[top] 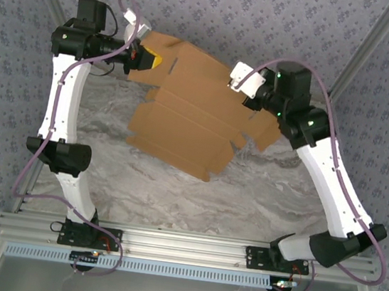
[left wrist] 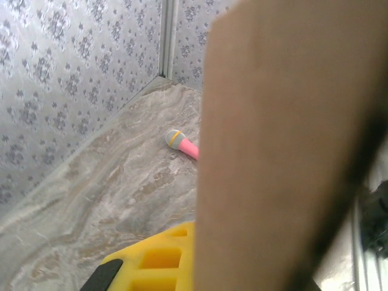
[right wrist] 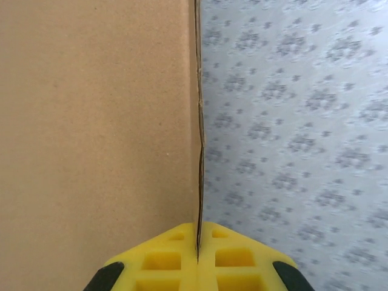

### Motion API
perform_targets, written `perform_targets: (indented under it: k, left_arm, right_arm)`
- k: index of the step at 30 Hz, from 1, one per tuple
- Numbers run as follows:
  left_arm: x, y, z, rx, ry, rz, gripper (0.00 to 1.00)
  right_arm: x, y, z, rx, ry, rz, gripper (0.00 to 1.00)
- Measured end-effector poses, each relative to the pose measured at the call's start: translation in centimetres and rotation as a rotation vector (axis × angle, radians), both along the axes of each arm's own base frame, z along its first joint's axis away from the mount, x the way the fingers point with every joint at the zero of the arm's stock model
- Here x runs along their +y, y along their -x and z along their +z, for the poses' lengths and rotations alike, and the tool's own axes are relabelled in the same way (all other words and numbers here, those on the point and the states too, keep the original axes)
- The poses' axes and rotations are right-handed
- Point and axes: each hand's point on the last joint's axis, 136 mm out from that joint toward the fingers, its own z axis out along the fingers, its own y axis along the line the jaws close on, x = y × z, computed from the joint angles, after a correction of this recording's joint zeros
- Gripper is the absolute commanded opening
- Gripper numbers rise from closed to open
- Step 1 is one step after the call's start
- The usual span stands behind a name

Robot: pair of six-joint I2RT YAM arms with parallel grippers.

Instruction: Fold the paper box

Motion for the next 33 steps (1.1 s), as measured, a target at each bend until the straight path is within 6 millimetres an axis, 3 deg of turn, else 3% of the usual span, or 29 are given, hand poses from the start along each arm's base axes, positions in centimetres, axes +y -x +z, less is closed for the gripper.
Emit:
perform_targets:
  k: [7,14,21,27,33]
  left_arm:
    - [0.0,-1.0,-0.8,0.158,0.047,0.063,0.00]
    - [-0.1,-2.1,-2.1,0.268,0.066,0.096,0.00]
    - [-0.5,-2.7,-3.4,0.327,0.053,0.114,0.00]
    - [-1.3,-3.2,-6.0,0.389,0.008,0.113,0.00]
    - [-2.5,-4.2,-8.6,0.436,-0.012,0.089,0.14]
  right_arm:
    - [0.2,-1.0,-0.3,-0.181,0.081,-0.141,0.03]
    - [0.4,-1.1,-1.6,-0.212,0.121,-0.196,0.03]
    - [0.1,0.4,-3.0,-0.017,0.021,-0.177,0.03]
    - [-0.4,1.2,-6.0,0.167,-0.064,-0.185,0.02]
    - [-1.4,1.2,-8.1,0.289,-0.114,-0.208,0.00]
